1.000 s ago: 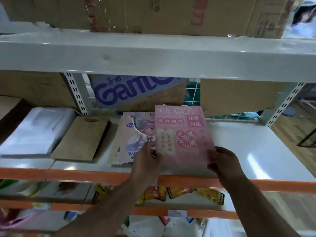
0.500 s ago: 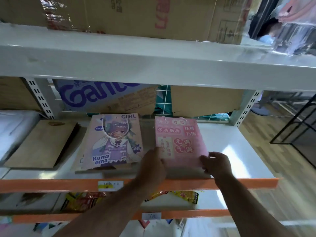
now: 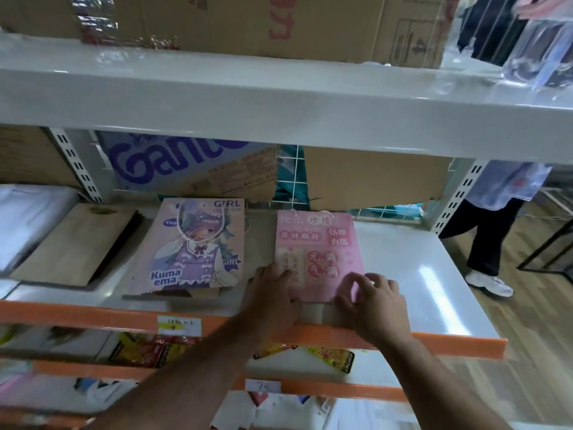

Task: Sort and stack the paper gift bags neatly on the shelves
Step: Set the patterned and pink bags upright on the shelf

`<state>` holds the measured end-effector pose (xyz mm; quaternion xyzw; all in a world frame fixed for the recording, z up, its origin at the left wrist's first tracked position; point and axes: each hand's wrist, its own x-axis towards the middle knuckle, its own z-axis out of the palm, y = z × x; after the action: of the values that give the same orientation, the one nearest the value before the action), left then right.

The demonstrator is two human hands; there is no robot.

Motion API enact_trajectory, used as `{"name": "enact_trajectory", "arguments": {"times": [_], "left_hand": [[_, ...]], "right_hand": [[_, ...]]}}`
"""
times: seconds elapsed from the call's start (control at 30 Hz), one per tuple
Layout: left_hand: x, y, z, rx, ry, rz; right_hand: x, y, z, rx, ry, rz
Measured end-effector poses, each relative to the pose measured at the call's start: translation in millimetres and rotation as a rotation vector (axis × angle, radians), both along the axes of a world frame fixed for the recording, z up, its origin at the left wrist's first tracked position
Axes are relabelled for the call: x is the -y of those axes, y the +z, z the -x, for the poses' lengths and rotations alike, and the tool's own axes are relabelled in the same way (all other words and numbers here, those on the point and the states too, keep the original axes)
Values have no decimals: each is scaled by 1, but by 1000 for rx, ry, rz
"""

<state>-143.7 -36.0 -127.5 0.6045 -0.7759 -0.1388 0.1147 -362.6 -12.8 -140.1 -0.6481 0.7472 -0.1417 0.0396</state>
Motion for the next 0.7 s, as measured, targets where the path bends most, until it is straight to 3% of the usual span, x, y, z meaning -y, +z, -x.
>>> {"name": "enact_trajectory", "arguments": {"times": [0.1,0.4,0.7], "left_hand": [[2,-4,3,-22,-38,8],[-2,-11,5,-72,-40,63],[-43,-4,-23,-380,-65,207]], "right_hand": [[0,-1,7,75,-68,25],[0,-7,9,17,-101,32],[-11,8,-15,190,-208,199]]}}
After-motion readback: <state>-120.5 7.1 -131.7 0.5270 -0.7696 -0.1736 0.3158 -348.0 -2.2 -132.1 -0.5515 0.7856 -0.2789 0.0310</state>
